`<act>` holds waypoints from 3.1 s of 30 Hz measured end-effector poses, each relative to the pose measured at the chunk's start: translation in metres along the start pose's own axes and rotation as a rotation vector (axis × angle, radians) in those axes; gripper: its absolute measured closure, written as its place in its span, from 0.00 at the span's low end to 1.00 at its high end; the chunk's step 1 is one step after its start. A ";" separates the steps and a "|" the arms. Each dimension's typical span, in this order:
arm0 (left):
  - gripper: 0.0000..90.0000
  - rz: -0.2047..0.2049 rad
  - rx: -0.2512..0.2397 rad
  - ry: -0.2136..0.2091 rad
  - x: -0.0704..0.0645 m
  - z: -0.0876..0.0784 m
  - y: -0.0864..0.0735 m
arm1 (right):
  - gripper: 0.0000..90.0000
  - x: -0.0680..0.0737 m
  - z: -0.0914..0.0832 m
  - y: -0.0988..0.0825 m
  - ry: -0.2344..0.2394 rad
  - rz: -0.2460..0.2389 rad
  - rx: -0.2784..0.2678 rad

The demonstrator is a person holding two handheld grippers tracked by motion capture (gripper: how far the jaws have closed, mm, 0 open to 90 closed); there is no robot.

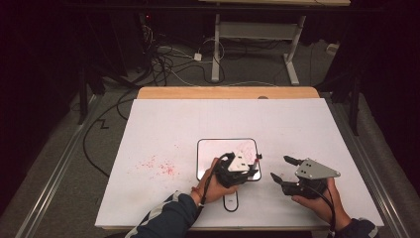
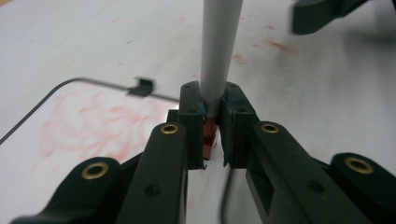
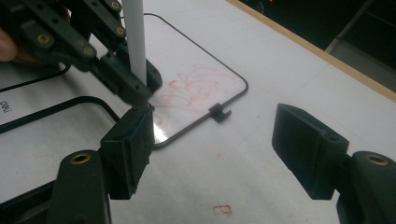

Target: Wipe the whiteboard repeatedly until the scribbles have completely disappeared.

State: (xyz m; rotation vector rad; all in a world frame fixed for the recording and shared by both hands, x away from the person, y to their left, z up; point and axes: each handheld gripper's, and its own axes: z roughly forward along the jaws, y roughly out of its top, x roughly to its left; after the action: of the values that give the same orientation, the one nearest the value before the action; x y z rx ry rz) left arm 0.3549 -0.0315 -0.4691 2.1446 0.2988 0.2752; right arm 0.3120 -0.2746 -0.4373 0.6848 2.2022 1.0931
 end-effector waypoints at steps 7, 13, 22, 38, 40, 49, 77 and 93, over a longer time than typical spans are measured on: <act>0.87 0.031 0.027 0.054 0.016 0.006 0.005 | 0.34 0.002 -0.003 -0.003 -0.004 -0.010 0.010; 0.87 -0.046 0.026 0.045 0.035 0.005 0.003 | 0.34 0.003 -0.004 -0.003 -0.006 -0.016 0.008; 0.87 0.017 0.019 -0.013 0.023 0.003 0.002 | 0.34 0.002 -0.005 -0.002 -0.005 -0.018 -0.005; 0.87 0.045 0.069 -0.035 0.048 0.005 0.007 | 0.34 0.001 -0.007 -0.002 -0.005 -0.044 -0.016; 0.87 0.083 0.073 -0.055 0.040 0.005 0.008 | 0.34 0.001 -0.007 -0.002 -0.004 -0.045 -0.018; 0.87 0.052 0.063 -0.007 0.064 0.018 0.013 | 0.35 0.003 -0.006 0.000 -0.008 -0.062 -0.016; 0.87 0.081 0.065 -0.017 0.064 0.021 0.014 | 0.35 0.001 -0.008 -0.001 -0.016 -0.081 -0.015; 0.86 0.016 0.170 0.060 0.090 0.019 0.003 | 0.35 0.001 -0.008 -0.001 -0.013 -0.091 -0.024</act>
State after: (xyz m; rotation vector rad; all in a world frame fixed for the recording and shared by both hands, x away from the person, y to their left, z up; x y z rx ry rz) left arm 0.4459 -0.0195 -0.4694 2.3093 0.3510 0.3343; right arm 0.3054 -0.2787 -0.4340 0.5739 2.1836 1.0648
